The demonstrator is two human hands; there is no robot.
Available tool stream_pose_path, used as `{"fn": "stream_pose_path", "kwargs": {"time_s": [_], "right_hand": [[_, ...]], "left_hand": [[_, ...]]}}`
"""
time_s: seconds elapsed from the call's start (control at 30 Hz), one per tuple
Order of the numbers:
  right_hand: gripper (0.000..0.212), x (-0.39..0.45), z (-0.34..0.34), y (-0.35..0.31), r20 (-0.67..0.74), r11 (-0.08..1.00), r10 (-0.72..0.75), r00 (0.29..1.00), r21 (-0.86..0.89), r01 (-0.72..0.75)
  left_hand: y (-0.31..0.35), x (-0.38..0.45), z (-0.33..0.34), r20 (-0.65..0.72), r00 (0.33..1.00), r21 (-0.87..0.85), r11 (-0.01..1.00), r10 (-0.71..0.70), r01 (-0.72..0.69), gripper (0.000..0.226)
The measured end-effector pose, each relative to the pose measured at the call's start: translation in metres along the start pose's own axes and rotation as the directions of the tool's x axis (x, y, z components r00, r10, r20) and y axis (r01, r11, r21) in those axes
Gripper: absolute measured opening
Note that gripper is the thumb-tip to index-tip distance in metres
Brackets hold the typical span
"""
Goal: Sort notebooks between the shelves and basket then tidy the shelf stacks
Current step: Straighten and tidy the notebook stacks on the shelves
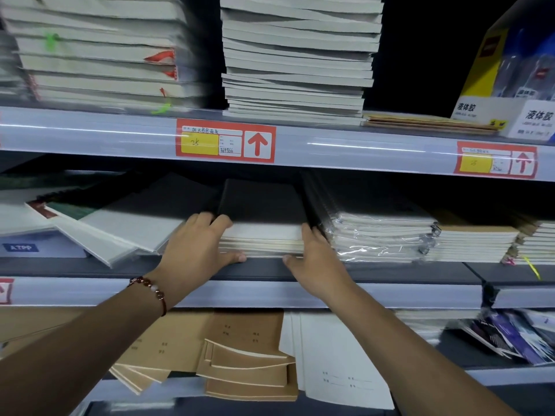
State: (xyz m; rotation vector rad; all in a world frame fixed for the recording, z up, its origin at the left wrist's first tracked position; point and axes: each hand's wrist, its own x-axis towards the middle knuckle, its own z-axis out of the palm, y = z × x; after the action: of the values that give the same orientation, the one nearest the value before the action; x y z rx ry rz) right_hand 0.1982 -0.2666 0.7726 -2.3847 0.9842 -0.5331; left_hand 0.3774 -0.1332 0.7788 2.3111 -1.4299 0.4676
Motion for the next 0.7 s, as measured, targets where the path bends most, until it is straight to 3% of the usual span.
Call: {"fn": "stream_pose_path", "kwargs": {"time_s": [0.1,0.23,0.7], "right_hand": [[0.066,-0.003,0.003,0.001,-0.056,0.985,-0.054,0.997,-0.166,0.044],[0.058,-0.001,0.006,0.002,-0.076,0.966,-0.057,0.995,-0.256,0.035],[0.061,-0.001,0.005,-0.001,-0.076,0.983,-0.040,0.996,-0.183,0.026]], "left_hand": [[-0.002,0.000,-0.001,0.006,1.000,-0.008,1.000,0.014,-0.014,0.062],[0.001,0.001,0.000,-0.002,1.000,0.003,1.000,-0.008,0.008,0.060],[0.012,-0.003,-0.002,0.024,0.999,0.061,0.997,-0.046,0.045,0.058]]}}
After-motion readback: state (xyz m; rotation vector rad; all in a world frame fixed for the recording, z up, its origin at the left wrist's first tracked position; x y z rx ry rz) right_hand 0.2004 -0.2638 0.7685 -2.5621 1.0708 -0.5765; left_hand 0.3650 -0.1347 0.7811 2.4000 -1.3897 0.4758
